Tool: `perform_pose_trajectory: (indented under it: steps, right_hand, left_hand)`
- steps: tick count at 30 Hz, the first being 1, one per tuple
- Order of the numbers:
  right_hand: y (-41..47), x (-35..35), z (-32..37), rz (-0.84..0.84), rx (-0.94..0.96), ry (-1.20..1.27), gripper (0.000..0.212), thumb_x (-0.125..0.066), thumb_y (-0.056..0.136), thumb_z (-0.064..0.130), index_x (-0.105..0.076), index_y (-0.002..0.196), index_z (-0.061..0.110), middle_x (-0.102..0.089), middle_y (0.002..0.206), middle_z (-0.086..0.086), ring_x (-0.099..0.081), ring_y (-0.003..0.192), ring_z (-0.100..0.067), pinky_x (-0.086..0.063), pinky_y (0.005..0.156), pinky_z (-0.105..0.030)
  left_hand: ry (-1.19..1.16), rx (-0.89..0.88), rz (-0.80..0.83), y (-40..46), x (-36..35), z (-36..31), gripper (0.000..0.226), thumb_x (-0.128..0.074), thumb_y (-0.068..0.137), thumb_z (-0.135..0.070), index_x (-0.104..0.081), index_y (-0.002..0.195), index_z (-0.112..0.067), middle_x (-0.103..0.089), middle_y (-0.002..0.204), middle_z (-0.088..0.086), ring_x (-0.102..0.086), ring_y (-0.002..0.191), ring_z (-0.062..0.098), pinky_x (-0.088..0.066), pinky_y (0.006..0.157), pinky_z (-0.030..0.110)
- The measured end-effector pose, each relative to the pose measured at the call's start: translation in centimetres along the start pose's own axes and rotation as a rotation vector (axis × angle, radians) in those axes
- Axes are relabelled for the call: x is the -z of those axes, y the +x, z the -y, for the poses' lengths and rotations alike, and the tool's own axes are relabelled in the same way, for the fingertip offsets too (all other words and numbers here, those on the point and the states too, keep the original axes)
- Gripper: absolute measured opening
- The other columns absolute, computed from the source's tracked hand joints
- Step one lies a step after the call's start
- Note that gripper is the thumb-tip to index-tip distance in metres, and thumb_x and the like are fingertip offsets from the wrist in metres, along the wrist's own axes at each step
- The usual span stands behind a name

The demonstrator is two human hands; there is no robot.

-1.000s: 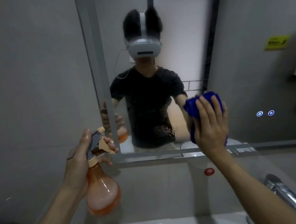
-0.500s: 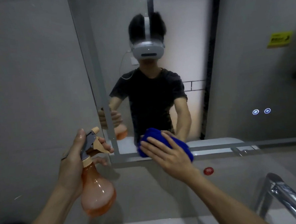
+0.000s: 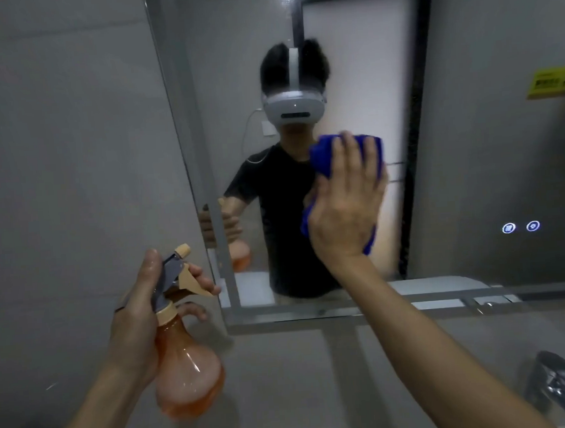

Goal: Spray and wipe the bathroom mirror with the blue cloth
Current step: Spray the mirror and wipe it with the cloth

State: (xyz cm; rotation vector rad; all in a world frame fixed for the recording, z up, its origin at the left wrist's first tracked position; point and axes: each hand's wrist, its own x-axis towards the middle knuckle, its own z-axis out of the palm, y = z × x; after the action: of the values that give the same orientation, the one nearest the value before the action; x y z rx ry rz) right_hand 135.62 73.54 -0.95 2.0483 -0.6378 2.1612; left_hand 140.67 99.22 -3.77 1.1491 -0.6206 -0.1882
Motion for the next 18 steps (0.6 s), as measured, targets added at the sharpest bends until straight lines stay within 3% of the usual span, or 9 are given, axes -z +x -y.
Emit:
perform_pose_trajectory:
  steps: [4, 7, 12, 15, 18]
  right_hand:
    - [-2.2, -1.7, 5.9, 0.174, 0.327, 0.066, 0.051, -0.044, 0.099, 0.009, -0.043, 0.15, 0.006, -0.038, 0.157, -0.012, -0.031, 0.148, -0.033, -0.025, 0.117, -0.06]
    - [-5.8, -2.2, 6.8, 0.321, 0.56, 0.064, 0.055, -0.05, 0.098, 0.014, -0.038, 0.152, 0.008, -0.034, 0.16, -0.01, -0.025, 0.151, -0.031, -0.02, 0.12, -0.058]
    - [-11.4, -0.4, 3.5, 0.655, 0.942, -0.037, 0.068, -0.045, 0.096, 0.018, -0.018, 0.159, 0.014, -0.017, 0.167, -0.006, -0.005, 0.155, -0.028, -0.004, 0.124, -0.055]
    - [-11.8, -0.3, -0.2, 0.698, 1.059, -0.066, 0.064, -0.045, 0.099, 0.02, -0.021, 0.158, 0.016, -0.022, 0.165, -0.003, -0.013, 0.154, -0.025, -0.006, 0.125, -0.053]
    - [-11.1, 0.2, -4.1, 0.696, 1.153, -0.12, 0.059, -0.04, 0.103, 0.027, -0.022, 0.159, 0.018, -0.021, 0.166, -0.001, -0.011, 0.154, -0.023, 0.007, 0.123, -0.054]
  left_hand:
    - [0.013, -0.041, -0.03, -0.3, 1.4, -0.8, 0.051, -0.039, 0.097, -0.051, -0.072, 0.086, -0.013, -0.065, 0.081, 0.019, -0.067, 0.081, 0.037, -0.053, 0.048, 0.031]
    - [0.013, -0.037, -0.032, -0.9, 1.8, -0.5, 0.051, -0.037, 0.098, -0.05, -0.073, 0.082, -0.017, -0.066, 0.078, 0.016, -0.068, 0.079, 0.034, -0.052, 0.048, 0.03]
    - [-0.002, -0.001, -0.012, -1.9, 1.3, 0.0, 0.05, -0.045, 0.092, -0.056, -0.074, 0.083, -0.016, -0.067, 0.08, 0.018, -0.067, 0.081, 0.036, -0.053, 0.048, 0.031]
    - [-0.009, 0.027, 0.014, -2.6, 0.8, 0.6, 0.057, -0.055, 0.083, -0.065, -0.072, 0.087, -0.011, -0.067, 0.084, 0.022, -0.066, 0.084, 0.038, -0.054, 0.05, 0.033]
    - [-0.015, 0.06, 0.03, -3.4, 0.1, 1.5, 0.066, -0.06, 0.078, -0.069, -0.07, 0.09, -0.005, -0.066, 0.085, 0.025, -0.067, 0.083, 0.038, -0.054, 0.05, 0.034]
